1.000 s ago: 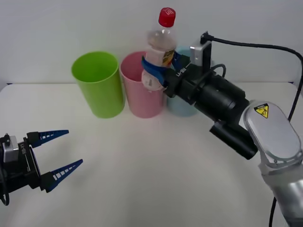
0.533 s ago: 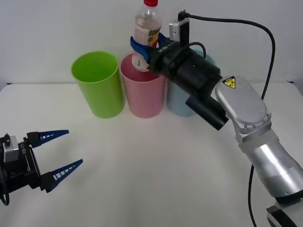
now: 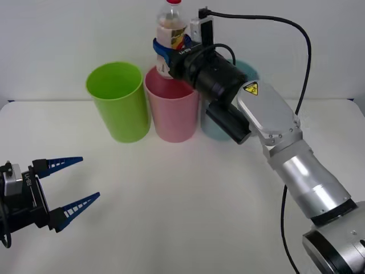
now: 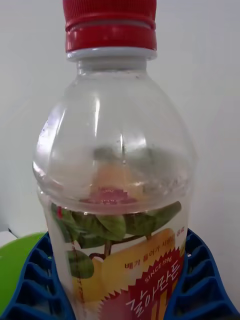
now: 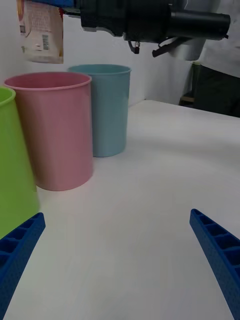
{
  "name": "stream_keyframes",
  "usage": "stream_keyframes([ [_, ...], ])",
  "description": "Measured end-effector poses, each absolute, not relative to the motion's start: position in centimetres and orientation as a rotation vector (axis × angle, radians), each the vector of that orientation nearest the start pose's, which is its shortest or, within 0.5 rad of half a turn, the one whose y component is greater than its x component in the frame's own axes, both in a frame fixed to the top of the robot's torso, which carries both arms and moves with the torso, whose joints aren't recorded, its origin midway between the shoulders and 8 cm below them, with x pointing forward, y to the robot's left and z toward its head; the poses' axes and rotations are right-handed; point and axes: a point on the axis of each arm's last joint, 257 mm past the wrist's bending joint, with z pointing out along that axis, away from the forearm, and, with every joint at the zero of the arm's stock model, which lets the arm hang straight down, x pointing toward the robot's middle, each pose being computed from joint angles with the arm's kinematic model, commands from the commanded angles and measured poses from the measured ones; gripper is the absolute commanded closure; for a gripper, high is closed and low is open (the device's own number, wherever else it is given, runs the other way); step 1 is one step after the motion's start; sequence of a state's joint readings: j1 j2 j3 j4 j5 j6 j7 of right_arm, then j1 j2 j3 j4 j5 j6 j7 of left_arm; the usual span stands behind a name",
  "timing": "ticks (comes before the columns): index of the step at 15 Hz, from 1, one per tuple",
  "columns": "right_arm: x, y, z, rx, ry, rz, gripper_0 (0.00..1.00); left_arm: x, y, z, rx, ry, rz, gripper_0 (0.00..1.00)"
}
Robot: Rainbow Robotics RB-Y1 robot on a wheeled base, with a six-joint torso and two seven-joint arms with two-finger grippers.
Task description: Grasp the object on the table and drop it into the matching bin: aluminum can to the light blue bin, PET bottle to the pink bin.
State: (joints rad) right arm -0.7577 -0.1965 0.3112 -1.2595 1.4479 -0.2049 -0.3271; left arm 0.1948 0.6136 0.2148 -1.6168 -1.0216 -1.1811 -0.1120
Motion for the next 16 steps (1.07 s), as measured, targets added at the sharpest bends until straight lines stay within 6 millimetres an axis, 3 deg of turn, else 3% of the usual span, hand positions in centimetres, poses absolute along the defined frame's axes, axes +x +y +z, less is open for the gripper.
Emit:
stream_keyframes([
  [3, 63.06, 3.9, -0.22, -0.506, 1.279, 0.535, 1.0, 36.96, 24.63, -19.57, 0.886, 1.452, -0.632, 0.0],
  [4, 63.07, 3.88, -0.18, -0.507, 1.278, 0.534, 0.76, 36.96, 24.63, -19.57, 0.886, 1.452, -0.632, 0.0],
  [6, 63.09, 3.85, -0.17, -0.509, 1.277, 0.53, 0.07, 36.96, 24.63, -19.57, 0.886, 1.452, -0.632, 0.0],
  [8, 63.1, 3.84, -0.1, -0.513, 1.274, 0.525, 0.01, 36.96, 24.63, -19.57, 0.886, 1.452, -0.632, 0.0],
  [16, 63.13, 3.72, -0.02, -0.517, 1.273, 0.523, 0.0, 36.96, 24.63, -19.57, 0.886, 1.452, -0.632, 0.0],
])
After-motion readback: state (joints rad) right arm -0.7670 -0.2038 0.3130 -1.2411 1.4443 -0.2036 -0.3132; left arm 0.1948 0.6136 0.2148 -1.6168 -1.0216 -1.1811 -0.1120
